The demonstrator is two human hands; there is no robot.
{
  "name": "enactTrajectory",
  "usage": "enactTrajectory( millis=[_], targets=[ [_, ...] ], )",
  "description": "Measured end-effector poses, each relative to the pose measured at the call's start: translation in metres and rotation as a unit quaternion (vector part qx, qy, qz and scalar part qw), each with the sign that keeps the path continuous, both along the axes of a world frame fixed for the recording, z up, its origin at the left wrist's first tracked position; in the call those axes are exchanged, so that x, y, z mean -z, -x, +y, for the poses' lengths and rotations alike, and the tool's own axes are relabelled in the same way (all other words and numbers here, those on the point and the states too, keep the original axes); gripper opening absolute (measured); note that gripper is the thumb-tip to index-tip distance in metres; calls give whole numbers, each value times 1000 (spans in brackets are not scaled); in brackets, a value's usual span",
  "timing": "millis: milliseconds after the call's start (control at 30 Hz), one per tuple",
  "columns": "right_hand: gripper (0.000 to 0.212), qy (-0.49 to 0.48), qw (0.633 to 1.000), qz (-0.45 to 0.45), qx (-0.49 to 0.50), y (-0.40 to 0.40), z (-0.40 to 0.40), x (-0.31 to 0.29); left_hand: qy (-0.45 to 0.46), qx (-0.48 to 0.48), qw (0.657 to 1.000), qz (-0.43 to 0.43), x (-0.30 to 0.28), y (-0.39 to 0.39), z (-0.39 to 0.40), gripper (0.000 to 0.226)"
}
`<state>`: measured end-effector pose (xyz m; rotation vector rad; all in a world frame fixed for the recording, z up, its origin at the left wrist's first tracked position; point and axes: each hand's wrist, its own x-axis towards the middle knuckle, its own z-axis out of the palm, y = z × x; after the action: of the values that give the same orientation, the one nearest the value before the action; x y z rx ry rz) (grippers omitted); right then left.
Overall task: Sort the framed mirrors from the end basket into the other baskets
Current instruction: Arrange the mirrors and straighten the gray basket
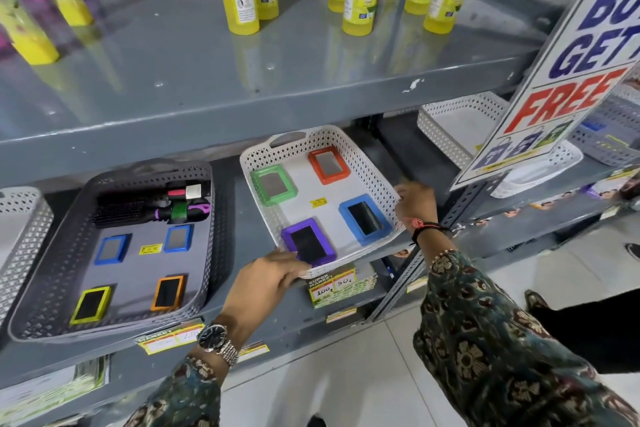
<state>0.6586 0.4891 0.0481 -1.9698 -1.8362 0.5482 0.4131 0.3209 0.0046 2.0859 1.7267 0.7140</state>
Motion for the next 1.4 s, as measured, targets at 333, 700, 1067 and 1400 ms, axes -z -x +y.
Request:
enactTrajectory(
  millis=[333, 700, 1067, 1400],
  targets=[
    [28, 6, 999, 48, 15, -4, -10, 4, 17, 15, 1000, -8, 3, 14, -1, 14],
    [37, -87, 991, 27, -103, 75, -45, -11, -75, -125, 989, 16, -33, 64, -45, 33],
    [44, -10, 957, 38, -286, 237, -143, -10, 81, -340, 935, 61, -31, 251, -126, 41],
    [41, 84, 977, 53, -191, 281, -168, 21, 34, -370, 927, -49, -12, 269, -126, 48]
  ],
)
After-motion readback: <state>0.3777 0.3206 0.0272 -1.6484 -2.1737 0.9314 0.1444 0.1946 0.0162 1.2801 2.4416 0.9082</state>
